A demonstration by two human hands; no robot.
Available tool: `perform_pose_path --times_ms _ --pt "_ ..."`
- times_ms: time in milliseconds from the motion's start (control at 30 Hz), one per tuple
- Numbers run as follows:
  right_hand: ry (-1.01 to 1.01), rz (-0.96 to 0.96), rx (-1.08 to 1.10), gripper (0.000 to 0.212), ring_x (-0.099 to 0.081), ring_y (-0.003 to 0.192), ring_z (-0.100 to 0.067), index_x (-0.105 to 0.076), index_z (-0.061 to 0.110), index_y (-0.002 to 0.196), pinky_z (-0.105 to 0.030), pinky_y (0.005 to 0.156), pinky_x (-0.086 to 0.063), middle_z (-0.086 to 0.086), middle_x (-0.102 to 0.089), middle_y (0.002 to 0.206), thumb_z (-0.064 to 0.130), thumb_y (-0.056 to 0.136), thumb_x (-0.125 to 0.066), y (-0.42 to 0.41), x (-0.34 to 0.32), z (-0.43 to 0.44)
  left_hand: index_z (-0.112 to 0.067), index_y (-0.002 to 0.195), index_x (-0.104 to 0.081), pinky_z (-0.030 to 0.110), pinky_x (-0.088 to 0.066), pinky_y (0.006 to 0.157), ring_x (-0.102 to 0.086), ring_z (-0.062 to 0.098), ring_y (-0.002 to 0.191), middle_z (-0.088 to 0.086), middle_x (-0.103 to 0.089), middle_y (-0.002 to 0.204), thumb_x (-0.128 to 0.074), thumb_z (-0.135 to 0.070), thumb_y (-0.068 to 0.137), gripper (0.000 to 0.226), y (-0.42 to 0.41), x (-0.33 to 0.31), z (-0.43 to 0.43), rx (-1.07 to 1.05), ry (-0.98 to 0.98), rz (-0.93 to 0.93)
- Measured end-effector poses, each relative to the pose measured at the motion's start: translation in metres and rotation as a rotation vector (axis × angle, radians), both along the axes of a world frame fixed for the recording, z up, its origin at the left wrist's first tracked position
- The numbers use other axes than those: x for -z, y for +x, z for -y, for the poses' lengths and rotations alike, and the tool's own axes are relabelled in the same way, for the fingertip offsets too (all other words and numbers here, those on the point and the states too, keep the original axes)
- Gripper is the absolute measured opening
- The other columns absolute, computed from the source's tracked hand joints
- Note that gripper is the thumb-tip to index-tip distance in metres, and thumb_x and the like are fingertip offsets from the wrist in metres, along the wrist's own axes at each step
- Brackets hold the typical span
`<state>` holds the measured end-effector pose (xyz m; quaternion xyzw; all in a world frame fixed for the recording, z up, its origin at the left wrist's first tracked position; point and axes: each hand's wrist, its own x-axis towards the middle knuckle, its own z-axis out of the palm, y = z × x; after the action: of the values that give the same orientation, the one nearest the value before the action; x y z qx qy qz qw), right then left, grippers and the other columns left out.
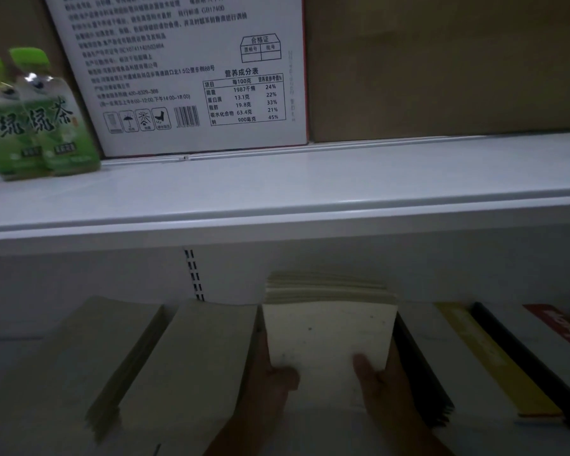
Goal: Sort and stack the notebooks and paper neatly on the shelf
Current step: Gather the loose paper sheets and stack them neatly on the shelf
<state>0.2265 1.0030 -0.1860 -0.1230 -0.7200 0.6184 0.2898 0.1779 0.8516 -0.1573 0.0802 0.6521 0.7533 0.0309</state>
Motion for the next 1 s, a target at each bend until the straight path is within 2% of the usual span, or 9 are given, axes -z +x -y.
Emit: perform_pose_path --times_ms 133,200,267,367,467,600,733,933,1000 --pt "0.063 0.006 0.024 0.049 -0.057 0.093 -0.005 -0.044 0.035 0.121 -0.026 0.084 -0.045 0.018 -0.057 0.106 0.034 0.078 -0.067 0.002 -0.011 0.002 0.016 0.120 -0.052 0.014 -0.042 0.038 -0.053 0.022 0.065 0.016 -0.058 0.079 -0.057 0.000 0.030 0.091 -0.002 -0.001 -0.001 0.058 -0.085 0.071" --pt "0.102 0.053 0.032 0.048 -0.053 0.097 -0.010 -0.048 0.017 0.130 -0.012 0.079 -0.041 0.007 -0.057 0.108 0.024 0.086 -0.067 0.005 -0.027 0.003 0.010 0.121 -0.054 0.019 -0.046 0.043 -0.055 0.029 0.071 0.018 -0.061 0.087 -0.061 0.000 0.035 0.087 -0.004 -0.019 -0.002 0.052 -0.111 0.114" --pt "0.182 0.122 0.019 0.046 -0.055 0.100 -0.012 -0.053 0.009 0.129 -0.002 0.072 -0.039 0.005 -0.058 0.110 0.032 0.090 -0.058 0.004 -0.045 -0.005 -0.002 0.105 -0.062 0.027 -0.047 0.054 -0.056 0.029 0.072 0.018 -0.064 0.092 -0.056 0.003 0.036 0.070 -0.008 -0.037 -0.004 0.048 -0.153 0.161" --pt "0.307 0.427 -0.039 0.071 -0.062 0.103 -0.024 -0.060 0.009 0.122 -0.020 0.081 -0.045 -0.006 -0.065 0.116 0.065 0.081 -0.042 -0.007 -0.060 -0.019 -0.005 0.073 -0.061 0.029 -0.045 0.063 -0.053 0.025 0.065 0.013 -0.061 0.081 -0.053 0.000 0.034 0.040 -0.008 -0.051 -0.003 0.101 -0.243 0.342" --pt "0.252 0.646 -0.069 0.080 -0.061 0.105 -0.029 -0.054 0.001 0.127 -0.023 0.076 -0.043 -0.014 -0.063 0.121 0.067 0.085 -0.043 -0.024 -0.050 -0.023 -0.007 0.067 -0.060 0.040 -0.050 0.075 -0.061 0.036 0.082 0.022 -0.066 0.093 -0.057 -0.003 0.038 0.030 -0.004 -0.043 -0.004 0.110 -0.223 0.359" --pt "0.116 0.669 -0.151 0.075 -0.058 0.112 -0.028 -0.050 0.006 0.134 -0.032 0.092 -0.048 -0.011 -0.056 0.131 0.063 0.086 -0.046 -0.036 -0.028 -0.023 -0.008 0.100 -0.067 0.034 -0.055 0.068 -0.067 0.030 0.083 0.011 -0.074 0.087 -0.072 -0.005 0.069 0.032 0.002 -0.029 0.002 0.175 -0.186 0.349" --pt "0.036 0.711 -0.161 0.074 -0.056 0.115 -0.029 -0.046 0.007 0.136 -0.032 0.097 -0.046 -0.012 -0.052 0.135 0.061 0.087 -0.048 -0.036 -0.022 -0.019 -0.030 0.134 -0.043 0.015 -0.053 0.074 -0.061 0.004 0.095 -0.016 -0.062 0.109 -0.090 -0.022 0.046 0.100 0.021 0.001 0.026 0.204 -0.462 0.100" --pt "-0.096 0.743 -0.199 0.109 -0.056 0.117 -0.029 -0.045 0.009 0.138 -0.039 0.101 -0.046 -0.010 -0.051 0.138 0.084 0.060 -0.050 -0.036 -0.022 -0.025 -0.034 0.150 -0.012 -0.008 -0.027 0.087 -0.042 -0.025 0.104 -0.021 -0.045 0.133 -0.066 -0.012 0.069 0.100 0.039 0.033 0.030 0.078 -0.751 -0.192" --pt "-0.099 0.689 -0.215 0.092 -0.053 0.122 -0.028 -0.045 0.010 0.139 -0.038 0.103 -0.044 -0.009 -0.048 0.141 0.074 0.073 -0.052 -0.024 -0.031 -0.027 -0.033 0.147 -0.019 -0.011 -0.025 0.079 -0.041 -0.028 0.101 -0.026 -0.046 0.126 -0.068 -0.002 0.071 0.096 0.037 0.035 0.030 0.071 -0.704 -0.183"
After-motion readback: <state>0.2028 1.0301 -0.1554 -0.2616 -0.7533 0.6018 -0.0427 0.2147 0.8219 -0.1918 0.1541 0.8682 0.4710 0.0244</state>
